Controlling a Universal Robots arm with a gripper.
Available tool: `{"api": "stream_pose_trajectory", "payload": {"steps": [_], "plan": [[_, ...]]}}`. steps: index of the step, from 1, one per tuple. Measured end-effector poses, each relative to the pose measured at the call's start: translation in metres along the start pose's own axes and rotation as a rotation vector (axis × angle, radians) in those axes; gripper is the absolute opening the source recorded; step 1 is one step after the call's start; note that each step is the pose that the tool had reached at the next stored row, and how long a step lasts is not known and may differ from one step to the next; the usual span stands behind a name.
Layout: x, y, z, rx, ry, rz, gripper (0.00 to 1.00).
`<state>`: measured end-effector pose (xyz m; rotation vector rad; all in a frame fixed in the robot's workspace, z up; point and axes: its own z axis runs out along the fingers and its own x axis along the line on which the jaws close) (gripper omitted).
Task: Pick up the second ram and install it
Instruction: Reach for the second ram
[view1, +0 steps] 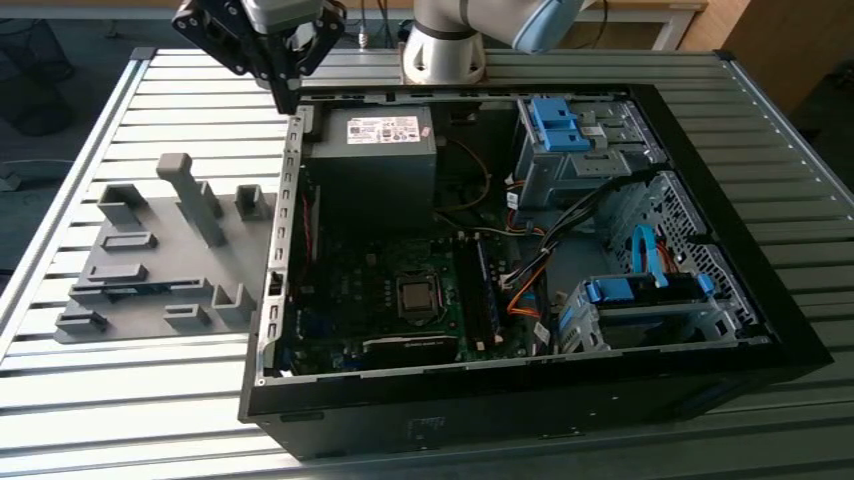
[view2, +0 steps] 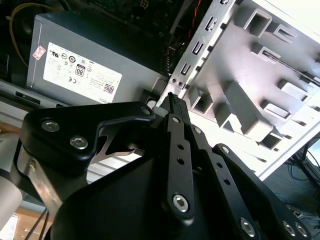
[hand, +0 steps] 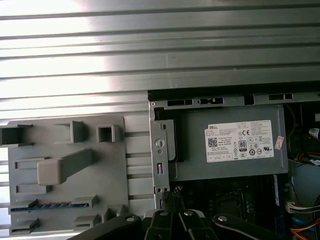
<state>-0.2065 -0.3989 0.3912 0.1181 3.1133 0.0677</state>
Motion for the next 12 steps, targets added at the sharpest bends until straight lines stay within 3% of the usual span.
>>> {"api": "stream_pose_trajectory", "payload": {"steps": [12], "plan": [[0.0079, -0.0006, 0.0002, 0.0001, 0.0004, 0.0, 0.11]]}}
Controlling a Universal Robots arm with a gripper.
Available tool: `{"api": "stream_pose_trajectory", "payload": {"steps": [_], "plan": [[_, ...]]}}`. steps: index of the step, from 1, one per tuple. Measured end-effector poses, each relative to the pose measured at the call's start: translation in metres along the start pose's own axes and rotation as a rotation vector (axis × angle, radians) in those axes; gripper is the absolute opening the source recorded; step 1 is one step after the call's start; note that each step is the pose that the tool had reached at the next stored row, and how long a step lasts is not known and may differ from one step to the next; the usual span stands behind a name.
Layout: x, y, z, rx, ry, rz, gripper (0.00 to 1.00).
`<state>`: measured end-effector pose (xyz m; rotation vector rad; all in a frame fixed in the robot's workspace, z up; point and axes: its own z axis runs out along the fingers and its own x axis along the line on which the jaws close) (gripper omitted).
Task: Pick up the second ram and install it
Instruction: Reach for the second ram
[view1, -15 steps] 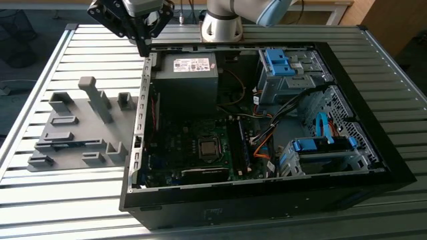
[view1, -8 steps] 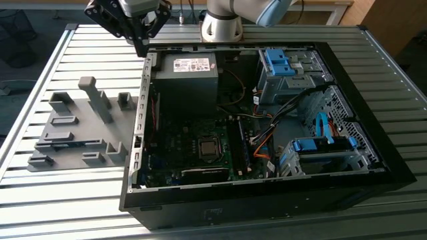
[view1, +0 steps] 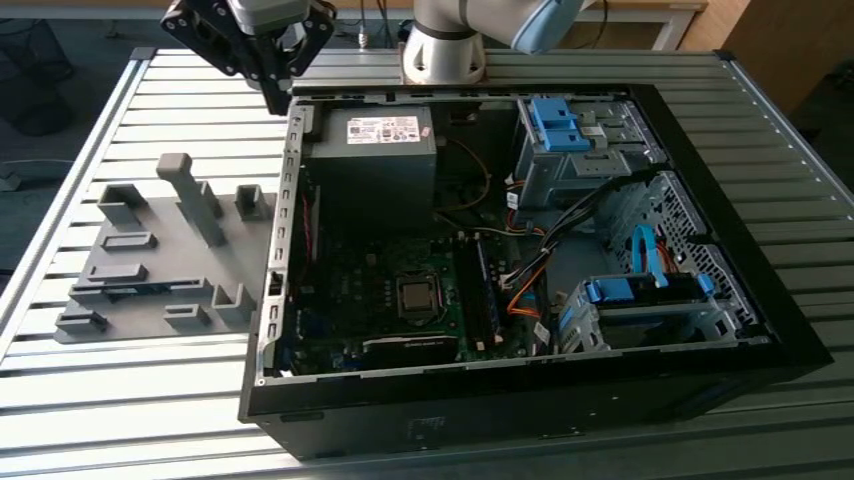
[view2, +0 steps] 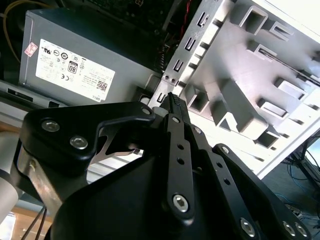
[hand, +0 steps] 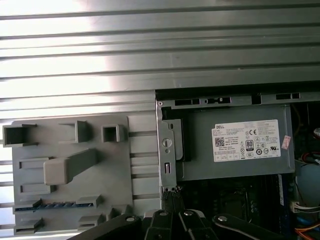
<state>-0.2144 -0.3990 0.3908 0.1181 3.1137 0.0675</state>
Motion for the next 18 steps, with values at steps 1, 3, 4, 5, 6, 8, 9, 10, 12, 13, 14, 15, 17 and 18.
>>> {"api": "stream_pose_trajectory", "payload": {"steps": [1, 3, 4, 5, 6, 8, 9, 10, 12, 13, 14, 15, 17, 18], "plan": [[0.0007, -0.0001, 0.0, -0.0001, -0.0001, 0.0, 0.11], [0.0023, -0.0002, 0.0001, 0.0, 0.0, 0.0, 0.11], [0.003, -0.0002, 0.0001, -0.0001, 0.0, 0.0, 0.11], [0.0037, -0.0003, 0.0001, 0.0, -0.0001, 0.0, 0.11], [0.0044, -0.0003, 0.0001, -0.0001, 0.0, 0.0, 0.11], [0.0059, -0.0004, 0.0001, -0.0001, -0.0001, 0.0, 0.11], [0.0067, -0.0005, 0.0001, -0.0001, -0.0001, 0.0, 0.11], [0.0075, -0.0006, 0.0002, -0.0001, 0.0, 0.0, 0.11], [0.0092, -0.0007, 0.0002, -0.0001, -0.0001, 0.0, 0.11], [0.01, -0.0008, 0.0002, -0.0001, -0.0001, 0.0, 0.11], [0.0109, -0.0008, 0.0002, -0.0001, -0.0001, 0.0, 0.11], [0.0118, -0.0009, 0.0002, -0.0001, 0.0, 0.0, 0.11], [0.0141, -0.0011, 0.0001, 0.0, 0.0, 0.0, 0.11], [0.0152, -0.0011, 0.0001, 0.0, 0.0, 0.0, 0.11]]}}
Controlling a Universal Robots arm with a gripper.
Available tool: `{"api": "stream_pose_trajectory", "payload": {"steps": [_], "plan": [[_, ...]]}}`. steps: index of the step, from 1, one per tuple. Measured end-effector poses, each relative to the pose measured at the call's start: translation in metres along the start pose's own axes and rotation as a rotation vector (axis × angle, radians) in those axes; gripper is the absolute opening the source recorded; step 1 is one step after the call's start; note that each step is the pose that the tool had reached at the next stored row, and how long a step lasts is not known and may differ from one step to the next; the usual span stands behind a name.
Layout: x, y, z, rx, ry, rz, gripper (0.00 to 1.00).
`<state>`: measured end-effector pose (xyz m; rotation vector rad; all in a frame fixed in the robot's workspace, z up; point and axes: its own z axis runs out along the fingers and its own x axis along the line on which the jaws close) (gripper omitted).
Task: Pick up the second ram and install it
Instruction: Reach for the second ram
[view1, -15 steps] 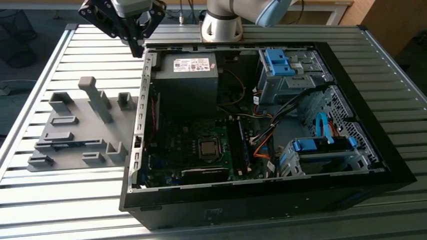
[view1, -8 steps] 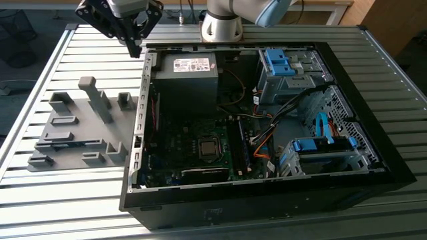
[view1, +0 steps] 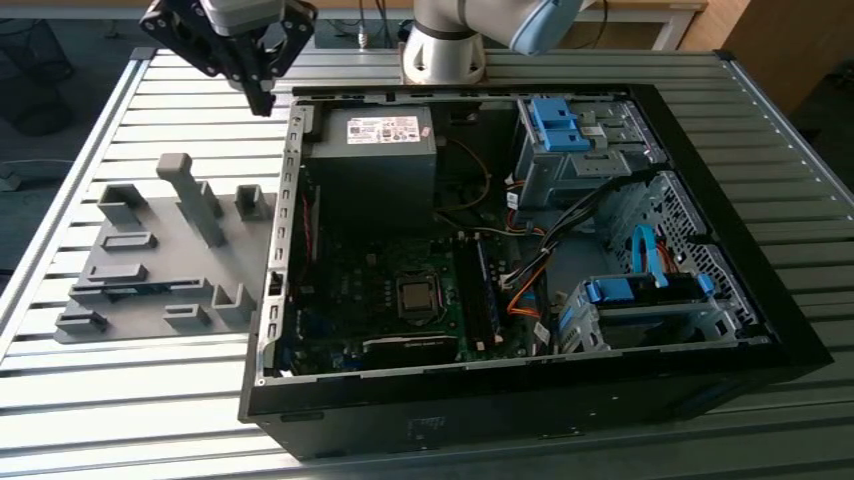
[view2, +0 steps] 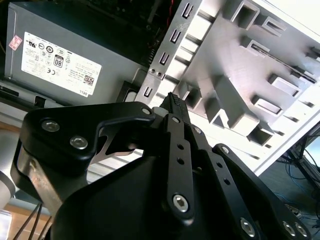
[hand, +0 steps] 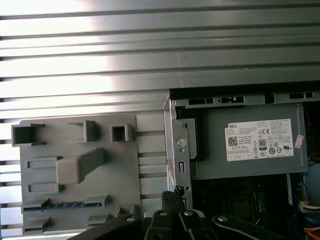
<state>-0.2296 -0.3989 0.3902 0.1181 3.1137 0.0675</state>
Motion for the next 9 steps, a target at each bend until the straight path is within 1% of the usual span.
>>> {"api": "stream_pose_trajectory", "payload": {"steps": [9], "plan": [[0.0099, -0.0008, 0.0, 0.0, 0.0, 0.0, 0.11]]}}
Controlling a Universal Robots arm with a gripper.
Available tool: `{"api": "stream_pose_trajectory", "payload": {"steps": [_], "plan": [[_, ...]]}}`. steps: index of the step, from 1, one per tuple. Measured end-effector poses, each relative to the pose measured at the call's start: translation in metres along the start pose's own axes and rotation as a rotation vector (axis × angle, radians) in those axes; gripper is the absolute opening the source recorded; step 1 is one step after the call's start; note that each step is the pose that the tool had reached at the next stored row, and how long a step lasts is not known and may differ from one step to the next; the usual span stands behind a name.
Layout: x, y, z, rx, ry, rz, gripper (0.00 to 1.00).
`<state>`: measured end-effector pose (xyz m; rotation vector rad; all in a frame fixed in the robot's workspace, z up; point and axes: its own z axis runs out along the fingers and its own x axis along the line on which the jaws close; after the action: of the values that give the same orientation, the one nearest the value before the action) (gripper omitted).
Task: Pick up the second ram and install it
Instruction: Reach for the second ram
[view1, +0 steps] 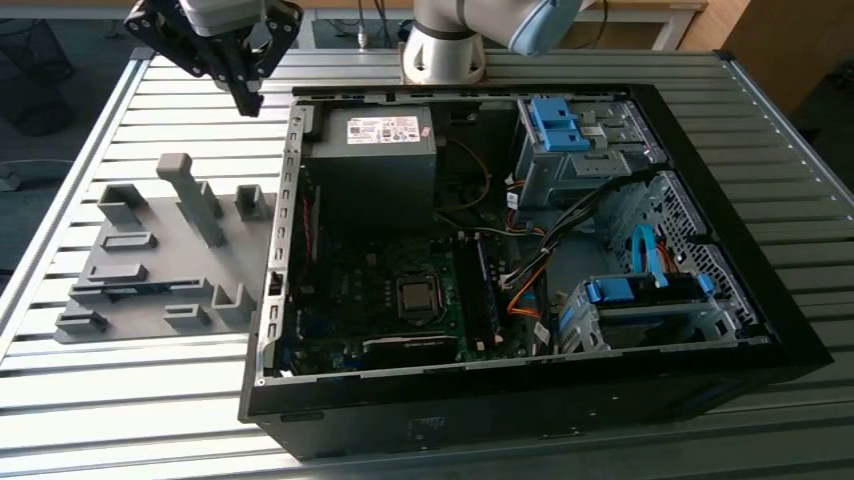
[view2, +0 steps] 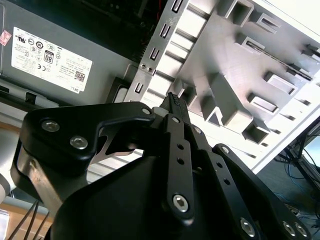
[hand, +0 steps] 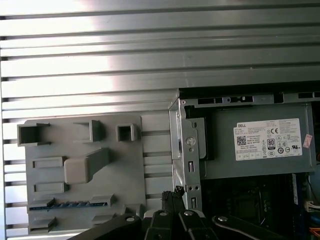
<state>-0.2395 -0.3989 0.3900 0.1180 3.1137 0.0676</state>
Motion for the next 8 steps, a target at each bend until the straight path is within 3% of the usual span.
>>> {"api": "stream_pose_trajectory", "payload": {"steps": [8], "plan": [[0.0084, -0.0006, 0.0, 0.0, 0.0, 0.0, 0.11]]}}
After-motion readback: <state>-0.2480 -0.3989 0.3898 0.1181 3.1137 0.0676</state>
